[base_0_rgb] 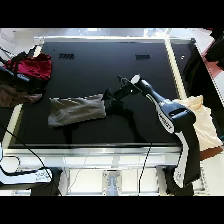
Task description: Fold the shirts.
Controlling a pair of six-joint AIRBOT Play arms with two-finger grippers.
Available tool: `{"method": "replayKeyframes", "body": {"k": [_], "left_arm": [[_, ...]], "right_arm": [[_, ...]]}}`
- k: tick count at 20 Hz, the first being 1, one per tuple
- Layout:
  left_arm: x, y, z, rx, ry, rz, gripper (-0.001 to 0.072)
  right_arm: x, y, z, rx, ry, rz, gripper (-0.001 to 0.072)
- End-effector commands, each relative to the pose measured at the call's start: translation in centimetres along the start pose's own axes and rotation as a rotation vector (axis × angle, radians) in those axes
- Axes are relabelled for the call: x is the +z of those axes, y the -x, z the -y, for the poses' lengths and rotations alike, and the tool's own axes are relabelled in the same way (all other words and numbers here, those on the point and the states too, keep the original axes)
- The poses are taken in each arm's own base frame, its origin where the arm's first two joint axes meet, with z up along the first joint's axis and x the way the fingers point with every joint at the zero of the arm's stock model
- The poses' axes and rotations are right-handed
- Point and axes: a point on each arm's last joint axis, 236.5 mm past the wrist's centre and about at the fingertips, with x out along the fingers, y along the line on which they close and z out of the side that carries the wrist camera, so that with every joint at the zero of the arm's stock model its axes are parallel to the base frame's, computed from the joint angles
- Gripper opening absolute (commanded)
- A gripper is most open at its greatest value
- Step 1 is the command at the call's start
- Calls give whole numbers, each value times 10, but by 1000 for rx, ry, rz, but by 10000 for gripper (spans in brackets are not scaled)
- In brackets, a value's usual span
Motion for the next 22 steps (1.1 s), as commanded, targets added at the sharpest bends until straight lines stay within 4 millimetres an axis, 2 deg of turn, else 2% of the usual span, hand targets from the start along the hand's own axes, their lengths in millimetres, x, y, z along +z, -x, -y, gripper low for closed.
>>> {"method": "replayKeyframes", "body": {"k": [1,2,5,6,7,8,9,11,13,16,19,22], "left_arm": [[3,1,6,-25,-1,11,10],[3,1,7,-30,0,14,10],[5,1,11,-47,-4,20,10],[5,1,12,-50,-3,22,10],[5,1,12,-50,-3,21,10],[5,1,12,-50,-4,21,9],[5,1,11,-49,-3,21,10],[5,1,12,-49,-3,21,10],[5,1,12,-50,-3,21,10],[5,1,12,-50,-3,21,10],[5,1,12,-50,-3,21,10],[5,1,12,-50,-3,21,10]], "right_arm": [[-8,-27,-13,45,-8,-11,655],[-9,-33,-16,44,1,-4,637],[-19,-46,-26,42,23,-12,457],[-22,-49,-29,43,34,-19,336],[-25,-51,-34,53,50,-22,114],[-26,-50,-40,62,60,-27,12],[-27,-45,-47,69,83,-41,13],[-22,-22,-65,60,196,-44,13],[-9,17,-71,-24,318,-17,12],[18,107,-59,-191,377,95,13],[36,208,-25,-358,330,239,13],[31,296,16,-464,236,321,12]]}}
